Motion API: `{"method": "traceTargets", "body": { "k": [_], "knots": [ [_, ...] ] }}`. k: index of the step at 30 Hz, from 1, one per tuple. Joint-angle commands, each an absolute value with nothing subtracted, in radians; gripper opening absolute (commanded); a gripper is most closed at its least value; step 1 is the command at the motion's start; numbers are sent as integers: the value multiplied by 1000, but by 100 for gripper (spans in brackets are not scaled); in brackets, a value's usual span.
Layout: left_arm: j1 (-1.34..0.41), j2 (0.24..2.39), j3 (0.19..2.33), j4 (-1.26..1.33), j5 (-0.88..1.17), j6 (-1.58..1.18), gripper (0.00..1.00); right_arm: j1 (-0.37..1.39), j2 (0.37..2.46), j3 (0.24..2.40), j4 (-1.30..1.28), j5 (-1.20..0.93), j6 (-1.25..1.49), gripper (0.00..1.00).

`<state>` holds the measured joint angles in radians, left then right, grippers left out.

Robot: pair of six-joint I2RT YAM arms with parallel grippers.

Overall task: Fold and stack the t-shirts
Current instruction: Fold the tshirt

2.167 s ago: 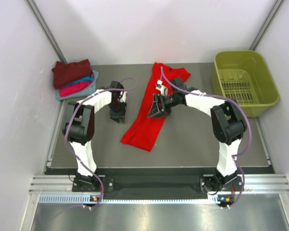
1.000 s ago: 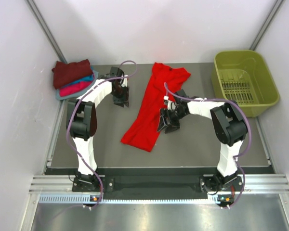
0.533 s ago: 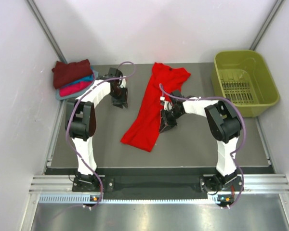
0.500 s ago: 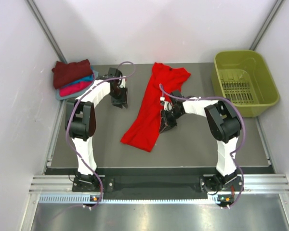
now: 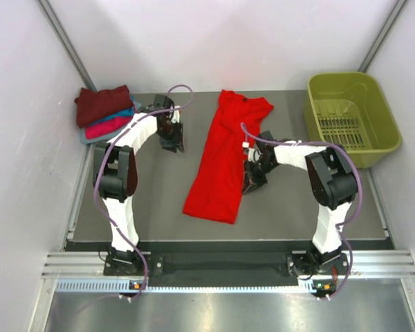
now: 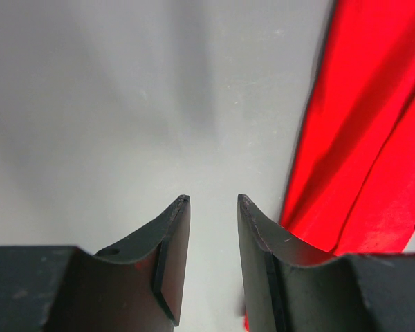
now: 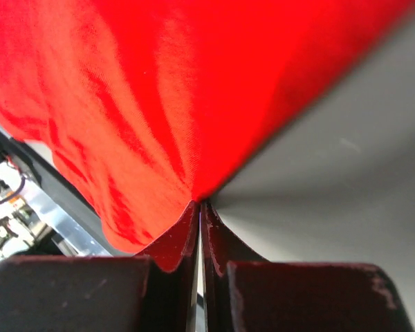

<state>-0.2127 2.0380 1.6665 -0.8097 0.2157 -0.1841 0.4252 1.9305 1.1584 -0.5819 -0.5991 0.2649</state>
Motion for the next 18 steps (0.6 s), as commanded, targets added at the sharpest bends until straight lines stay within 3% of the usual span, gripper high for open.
{"method": "traceTargets", "body": {
  "k": [1, 18],
  "knots": [
    [-210, 2048, 1712, -804, 242, -192, 39, 382, 1870, 1141, -643, -532, 206, 0],
    [-210, 2069, 1744, -807, 259, -187, 38, 302, 1718, 962, -713, -523, 175, 0]
  ]
}}
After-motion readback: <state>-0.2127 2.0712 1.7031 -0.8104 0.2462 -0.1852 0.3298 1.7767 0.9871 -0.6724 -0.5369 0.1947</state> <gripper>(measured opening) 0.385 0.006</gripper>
